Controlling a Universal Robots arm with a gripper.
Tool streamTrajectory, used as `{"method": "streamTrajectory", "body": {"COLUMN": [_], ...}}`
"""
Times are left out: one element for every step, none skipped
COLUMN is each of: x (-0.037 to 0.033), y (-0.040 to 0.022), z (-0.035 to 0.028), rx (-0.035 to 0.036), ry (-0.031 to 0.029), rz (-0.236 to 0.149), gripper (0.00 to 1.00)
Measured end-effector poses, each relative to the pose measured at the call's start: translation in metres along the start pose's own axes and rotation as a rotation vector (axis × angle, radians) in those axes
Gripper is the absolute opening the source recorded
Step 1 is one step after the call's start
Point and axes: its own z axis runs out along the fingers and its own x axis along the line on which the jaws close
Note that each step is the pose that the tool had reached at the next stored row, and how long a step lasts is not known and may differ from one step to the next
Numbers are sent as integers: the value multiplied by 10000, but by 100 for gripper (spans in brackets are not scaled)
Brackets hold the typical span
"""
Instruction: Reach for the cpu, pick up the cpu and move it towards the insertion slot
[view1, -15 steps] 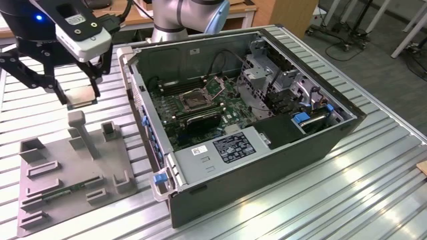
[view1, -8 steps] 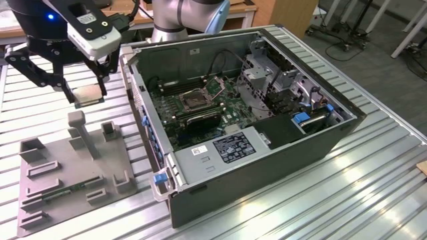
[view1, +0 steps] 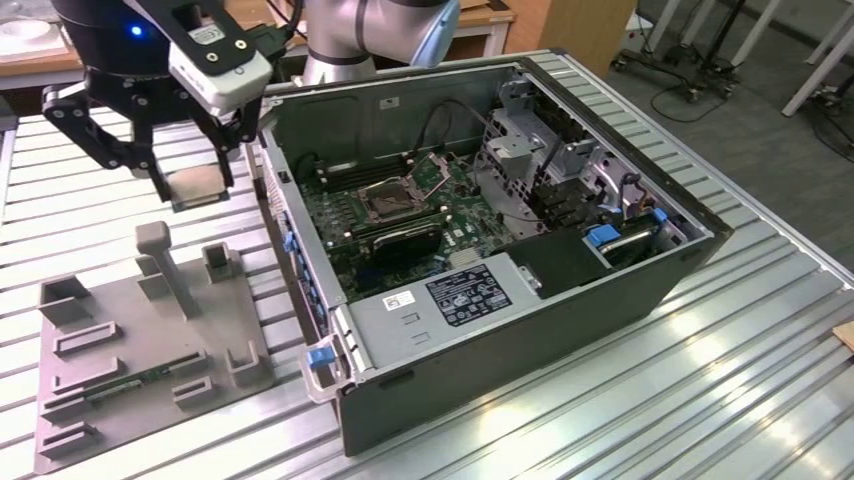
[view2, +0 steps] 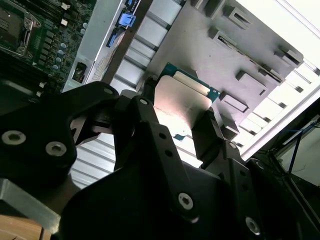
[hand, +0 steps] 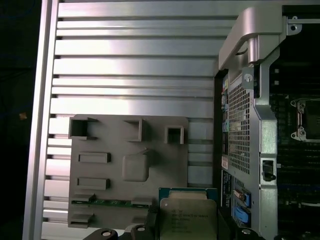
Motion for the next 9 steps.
{"method": "streamTrajectory", "body": {"x": [-14,-30,-46,-72,-90,-108,-126,-144,-163], "y": [0,-1,-1,-2,-2,-3,-3,-4,-4], "z": [0,0,0,0,1,1,1,1,1], "rx": [0,0,0,1,0,1,0,0,1], "ry": [0,-1,0,0,-1,0,0,0,0], "rz": [0,0,0,0,0,0,0,1,0], "gripper": [54,54,54,54,54,54,54,54,54]}}
